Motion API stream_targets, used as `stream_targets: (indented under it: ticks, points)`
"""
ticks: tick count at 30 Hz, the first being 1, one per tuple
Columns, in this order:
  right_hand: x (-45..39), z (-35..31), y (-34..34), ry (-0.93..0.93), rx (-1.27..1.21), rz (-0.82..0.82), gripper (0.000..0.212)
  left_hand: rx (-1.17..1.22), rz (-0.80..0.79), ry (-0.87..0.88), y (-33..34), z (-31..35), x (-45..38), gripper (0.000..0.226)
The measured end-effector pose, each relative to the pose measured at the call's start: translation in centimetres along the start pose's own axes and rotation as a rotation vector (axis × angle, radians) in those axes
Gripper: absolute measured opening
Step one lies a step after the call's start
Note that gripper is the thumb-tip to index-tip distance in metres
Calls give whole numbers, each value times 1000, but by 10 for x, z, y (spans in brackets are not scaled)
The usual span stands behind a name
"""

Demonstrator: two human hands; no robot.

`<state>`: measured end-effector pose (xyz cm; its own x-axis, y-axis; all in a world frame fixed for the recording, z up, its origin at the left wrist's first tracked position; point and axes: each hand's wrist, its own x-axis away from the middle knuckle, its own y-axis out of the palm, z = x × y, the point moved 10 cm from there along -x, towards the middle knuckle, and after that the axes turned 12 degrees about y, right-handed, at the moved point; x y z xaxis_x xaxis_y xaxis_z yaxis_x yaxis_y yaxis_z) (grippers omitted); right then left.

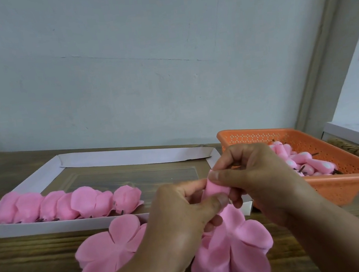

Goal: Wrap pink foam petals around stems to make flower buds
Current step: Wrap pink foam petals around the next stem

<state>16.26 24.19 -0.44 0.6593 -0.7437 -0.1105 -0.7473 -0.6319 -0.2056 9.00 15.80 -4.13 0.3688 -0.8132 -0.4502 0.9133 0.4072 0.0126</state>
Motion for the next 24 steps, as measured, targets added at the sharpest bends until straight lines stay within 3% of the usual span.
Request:
stream_targets:
  ticks: [11, 24]
  points:
    - [0, 1, 2, 30, -43, -19, 14, 7, -20, -2, 0, -2, -1, 11]
    - [2, 2, 4, 46, -48, -30, 14, -28, -20, 14, 0, 4, 0, 15]
